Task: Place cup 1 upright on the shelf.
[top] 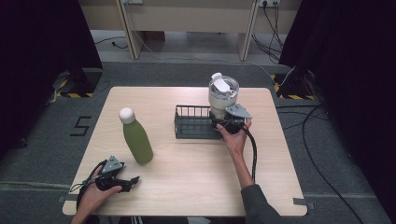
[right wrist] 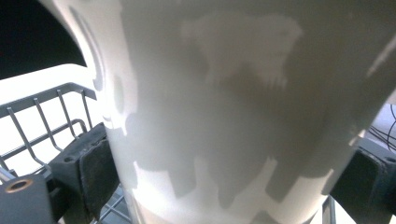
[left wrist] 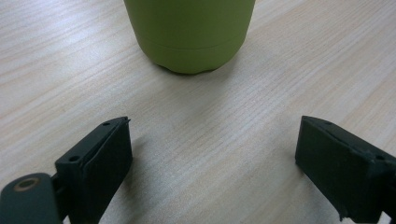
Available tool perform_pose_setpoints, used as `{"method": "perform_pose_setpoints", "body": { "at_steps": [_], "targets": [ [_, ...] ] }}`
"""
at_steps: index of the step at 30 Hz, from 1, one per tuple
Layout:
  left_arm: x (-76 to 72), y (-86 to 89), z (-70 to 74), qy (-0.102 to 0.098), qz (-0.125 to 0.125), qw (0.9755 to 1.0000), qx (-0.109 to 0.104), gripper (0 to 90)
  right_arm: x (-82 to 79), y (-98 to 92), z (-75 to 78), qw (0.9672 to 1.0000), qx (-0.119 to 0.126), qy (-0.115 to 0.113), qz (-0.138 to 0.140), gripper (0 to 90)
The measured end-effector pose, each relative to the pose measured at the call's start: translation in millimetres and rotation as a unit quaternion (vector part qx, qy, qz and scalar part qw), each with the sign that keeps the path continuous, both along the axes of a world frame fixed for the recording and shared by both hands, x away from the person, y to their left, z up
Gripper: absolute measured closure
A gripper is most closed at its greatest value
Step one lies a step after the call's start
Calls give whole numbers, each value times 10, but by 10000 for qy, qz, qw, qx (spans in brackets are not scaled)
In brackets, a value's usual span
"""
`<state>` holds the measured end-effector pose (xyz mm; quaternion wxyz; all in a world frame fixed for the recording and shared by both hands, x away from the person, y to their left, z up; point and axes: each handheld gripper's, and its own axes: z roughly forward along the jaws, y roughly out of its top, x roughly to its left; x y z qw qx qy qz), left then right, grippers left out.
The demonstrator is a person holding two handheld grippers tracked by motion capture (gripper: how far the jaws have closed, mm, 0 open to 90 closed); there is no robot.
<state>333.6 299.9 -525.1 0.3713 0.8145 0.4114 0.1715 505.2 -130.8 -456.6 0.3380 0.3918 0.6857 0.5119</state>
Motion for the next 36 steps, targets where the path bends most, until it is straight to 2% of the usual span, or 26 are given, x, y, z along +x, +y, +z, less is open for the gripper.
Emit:
{"method": "perform_pose_setpoints", "body": {
  "at_steps": [8,14,18,24,28,31,36],
  "targets": [
    [0,2,1,3,-7,10000,14,103,-77,-33,-9,10000,-83,36,-18,79],
    [1,3,1,-5,-12,10000,20,103,-157,-89,15,9998,-175,10,31,110],
    [0,2,1,3,-8,10000,13,103,-224,-128,13,9999,-134,-29,39,148],
    [1,2,1,-5,-7,10000,14,103,-355,-224,-12,9999,-27,-40,125,147],
    [2,3,1,-4,-10,10000,18,103,-485,-276,37,9997,-69,-97,224,147],
    [2,3,1,-5,-10,10000,20,103,-558,-315,74,9995,-4,-135,274,148],
    [2,3,1,-4,-12,10000,22,103,-634,-357,101,9994,13,-83,332,148]
  ]
}}
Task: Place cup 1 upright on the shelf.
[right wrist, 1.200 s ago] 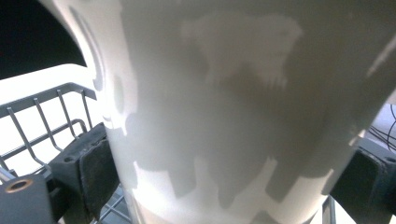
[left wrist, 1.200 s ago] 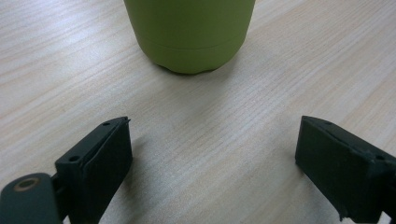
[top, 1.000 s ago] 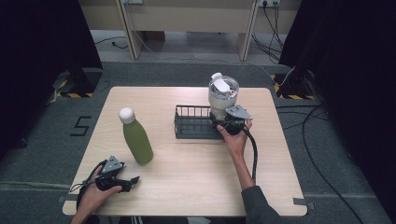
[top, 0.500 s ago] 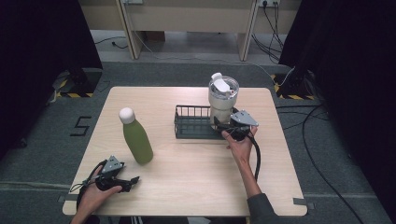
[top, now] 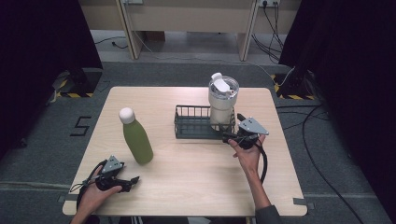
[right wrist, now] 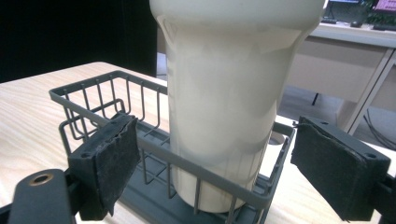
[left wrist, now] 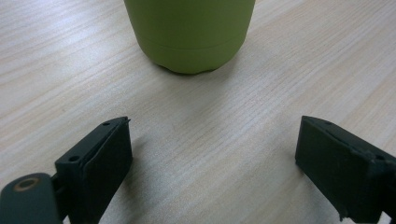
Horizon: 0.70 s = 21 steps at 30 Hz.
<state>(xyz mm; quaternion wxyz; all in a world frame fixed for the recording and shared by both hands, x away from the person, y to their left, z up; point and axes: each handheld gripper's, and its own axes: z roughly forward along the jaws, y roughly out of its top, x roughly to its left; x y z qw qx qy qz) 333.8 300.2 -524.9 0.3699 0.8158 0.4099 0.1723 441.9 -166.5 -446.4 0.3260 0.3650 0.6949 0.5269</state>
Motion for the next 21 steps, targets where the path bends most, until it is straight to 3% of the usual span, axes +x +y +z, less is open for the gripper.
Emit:
{"method": "perform_pose_setpoints", "body": {
  "at_steps": [21],
  "targets": [
    [1,0,0,0,4,10000,-10,103,-371,-95,60,9996,-21,75,256,152]
  ]
}}
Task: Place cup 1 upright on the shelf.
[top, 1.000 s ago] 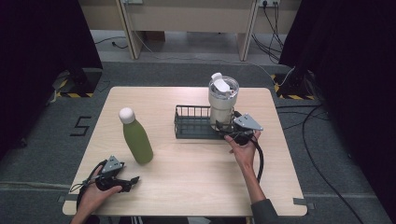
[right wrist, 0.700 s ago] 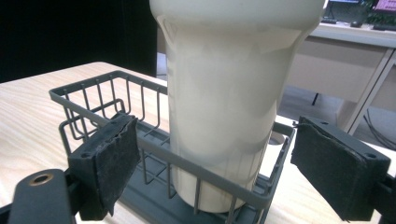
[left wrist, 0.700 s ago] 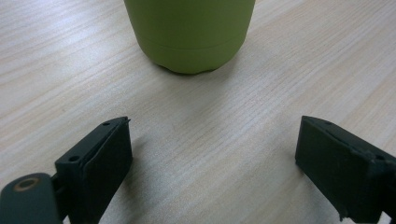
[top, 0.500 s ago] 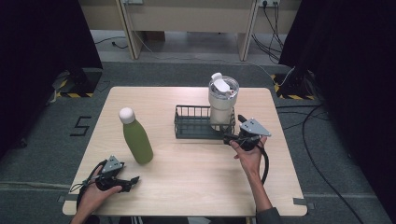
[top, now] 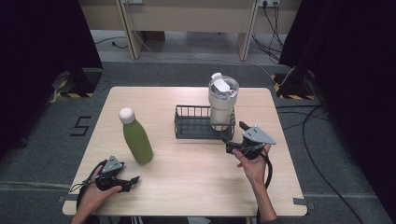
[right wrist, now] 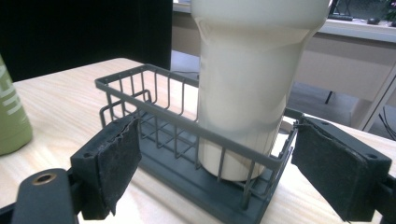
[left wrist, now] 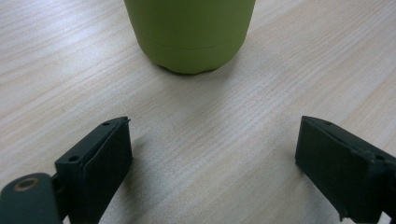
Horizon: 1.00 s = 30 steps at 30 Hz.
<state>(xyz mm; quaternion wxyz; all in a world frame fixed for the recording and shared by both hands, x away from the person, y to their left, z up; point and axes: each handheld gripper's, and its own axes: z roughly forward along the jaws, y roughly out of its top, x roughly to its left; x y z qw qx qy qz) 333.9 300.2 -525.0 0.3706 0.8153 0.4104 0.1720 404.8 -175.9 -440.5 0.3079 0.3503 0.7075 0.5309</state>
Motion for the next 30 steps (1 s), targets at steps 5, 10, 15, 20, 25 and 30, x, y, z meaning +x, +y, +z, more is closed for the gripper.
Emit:
{"method": "perform_pose_setpoints", "body": {
  "at_steps": [5,10,15,20,25,30],
  "targets": [
    [0,0,0,0,0,10000,0,103,-101,-40,-11,10000,-39,67,39,150],
    [0,0,0,0,0,10000,-1,103,-177,-52,-12,9999,-86,77,87,151],
    [0,0,0,0,0,10000,-1,103,-245,-68,-71,9997,-155,172,122,150],
    [0,0,0,0,0,10000,-1,103,-304,-104,-105,9996,-151,194,114,152],
    [0,0,0,0,0,10000,-1,103,-365,-138,-158,9994,-182,256,117,153],
    [0,0,0,0,0,10000,-1,103,-426,-133,-182,9993,-156,293,187,152]
  ]
}}
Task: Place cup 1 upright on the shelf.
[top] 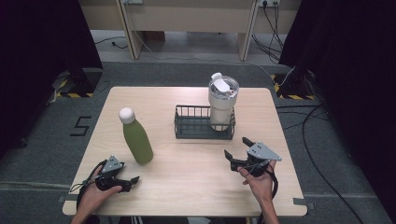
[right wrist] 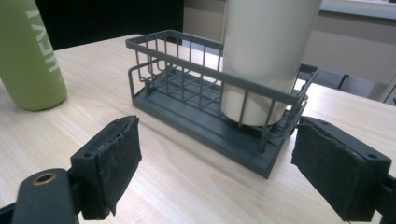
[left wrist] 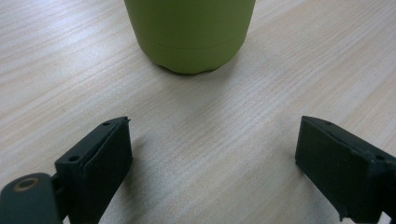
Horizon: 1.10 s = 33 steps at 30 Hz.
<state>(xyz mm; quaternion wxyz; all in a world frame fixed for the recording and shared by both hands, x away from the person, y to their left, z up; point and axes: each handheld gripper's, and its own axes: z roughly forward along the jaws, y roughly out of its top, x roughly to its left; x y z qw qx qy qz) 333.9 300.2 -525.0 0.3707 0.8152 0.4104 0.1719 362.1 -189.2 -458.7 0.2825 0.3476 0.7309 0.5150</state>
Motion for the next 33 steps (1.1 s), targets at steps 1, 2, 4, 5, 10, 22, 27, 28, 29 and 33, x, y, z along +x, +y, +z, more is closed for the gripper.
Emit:
{"method": "perform_pose_setpoints", "body": {
  "at_steps": [1,2,4,5,10,22,27,28,29,33],
  "targets": [
    [0,0,0,0,0,10000,0,103,-11,3,-15,10000,5,27,5,152],
    [0,0,0,0,0,10000,0,103,-17,7,-34,10000,-6,41,14,152],
    [0,0,0,0,0,10000,0,103,-31,5,-70,9999,-41,93,19,153],
    [0,0,0,0,-1,10000,2,103,-42,1,-85,9999,-22,110,19,152],
    [0,0,0,0,-1,10000,0,103,-99,-22,-156,9997,-41,225,24,149],
    [0,1,1,1,-4,10000,11,103,-182,-27,-279,9985,-173,517,55,150],
    [0,0,1,0,-3,10000,11,103,-200,-31,-314,9978,-211,616,88,151],
    [0,0,1,-1,-4,10000,11,103,-202,-32,-322,9977,-212,634,98,151],
    [0,0,1,-1,-3,10000,12,102,-202,-31,-334,9974,-234,673,107,151],
    [0,0,1,0,-4,10000,13,102,-209,-30,-380,9962,-291,812,117,151]
  ]
}}
